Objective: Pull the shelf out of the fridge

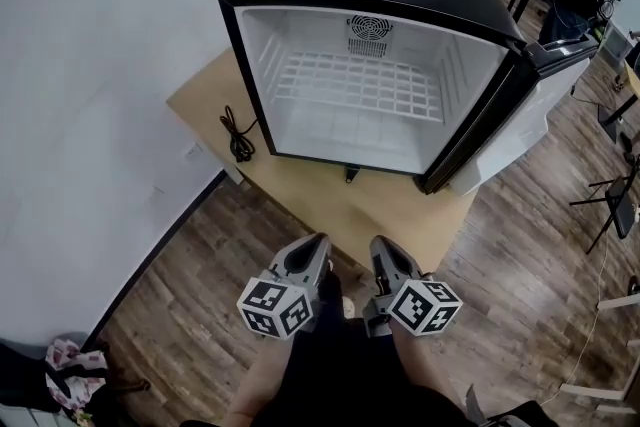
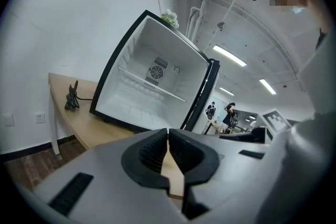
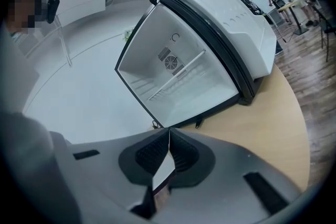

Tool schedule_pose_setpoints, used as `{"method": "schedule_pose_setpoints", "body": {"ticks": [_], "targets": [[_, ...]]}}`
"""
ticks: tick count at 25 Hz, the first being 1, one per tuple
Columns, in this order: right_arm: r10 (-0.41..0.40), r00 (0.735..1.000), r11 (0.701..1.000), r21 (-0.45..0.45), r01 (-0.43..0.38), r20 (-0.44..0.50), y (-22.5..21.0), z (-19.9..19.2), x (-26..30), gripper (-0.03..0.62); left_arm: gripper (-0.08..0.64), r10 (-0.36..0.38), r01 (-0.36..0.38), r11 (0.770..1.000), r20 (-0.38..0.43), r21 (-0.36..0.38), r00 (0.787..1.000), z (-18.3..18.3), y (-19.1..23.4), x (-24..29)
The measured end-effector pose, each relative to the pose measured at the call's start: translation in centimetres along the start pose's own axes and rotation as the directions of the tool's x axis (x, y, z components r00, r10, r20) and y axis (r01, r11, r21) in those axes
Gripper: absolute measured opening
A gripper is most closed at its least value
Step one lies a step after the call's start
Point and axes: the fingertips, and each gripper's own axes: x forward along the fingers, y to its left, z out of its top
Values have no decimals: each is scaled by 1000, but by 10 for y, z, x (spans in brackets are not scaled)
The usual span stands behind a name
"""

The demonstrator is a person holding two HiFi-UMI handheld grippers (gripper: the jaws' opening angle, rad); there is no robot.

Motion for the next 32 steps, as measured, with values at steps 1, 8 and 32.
{"method": "schedule_pose_setpoints", "body": {"ticks": [1, 8, 32], "targets": [[-4, 1000, 1000, 5, 4, 4, -1, 2, 3, -8, 11, -3, 3, 1000, 5, -13, 1000, 3, 3, 2], [-37, 999, 998, 45, 36, 34, -2, 25, 28, -8, 12, -28, 39, 987, 72, -156, 997, 35, 33, 26], [-2, 964, 942, 323, -88, 266, -14, 127, 101, -6, 14, -158, 237, 826, 194, -511, 968, 108, 68, 113]]}}
